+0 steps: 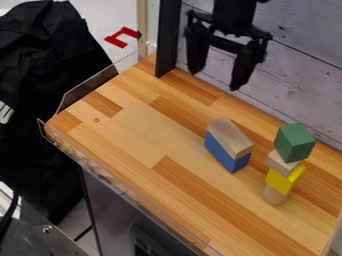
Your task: Put the green block on top of a rectangular block
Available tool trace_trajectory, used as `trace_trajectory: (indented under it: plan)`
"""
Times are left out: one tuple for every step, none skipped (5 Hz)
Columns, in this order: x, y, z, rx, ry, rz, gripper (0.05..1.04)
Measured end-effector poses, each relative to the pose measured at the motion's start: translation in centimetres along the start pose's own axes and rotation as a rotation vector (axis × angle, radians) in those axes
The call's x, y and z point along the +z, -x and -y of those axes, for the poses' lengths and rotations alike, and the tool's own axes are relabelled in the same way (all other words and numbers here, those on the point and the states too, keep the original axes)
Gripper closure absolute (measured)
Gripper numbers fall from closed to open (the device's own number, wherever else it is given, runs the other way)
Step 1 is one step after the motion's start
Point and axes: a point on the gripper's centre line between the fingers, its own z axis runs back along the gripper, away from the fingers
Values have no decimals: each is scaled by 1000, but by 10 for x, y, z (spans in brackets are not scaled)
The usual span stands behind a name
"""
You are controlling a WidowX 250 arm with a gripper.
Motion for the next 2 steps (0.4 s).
trace_trajectory:
  plan:
    - [0, 0, -5, 14, 14, -1, 85]
    - [0, 0, -5, 11, 13, -2, 85]
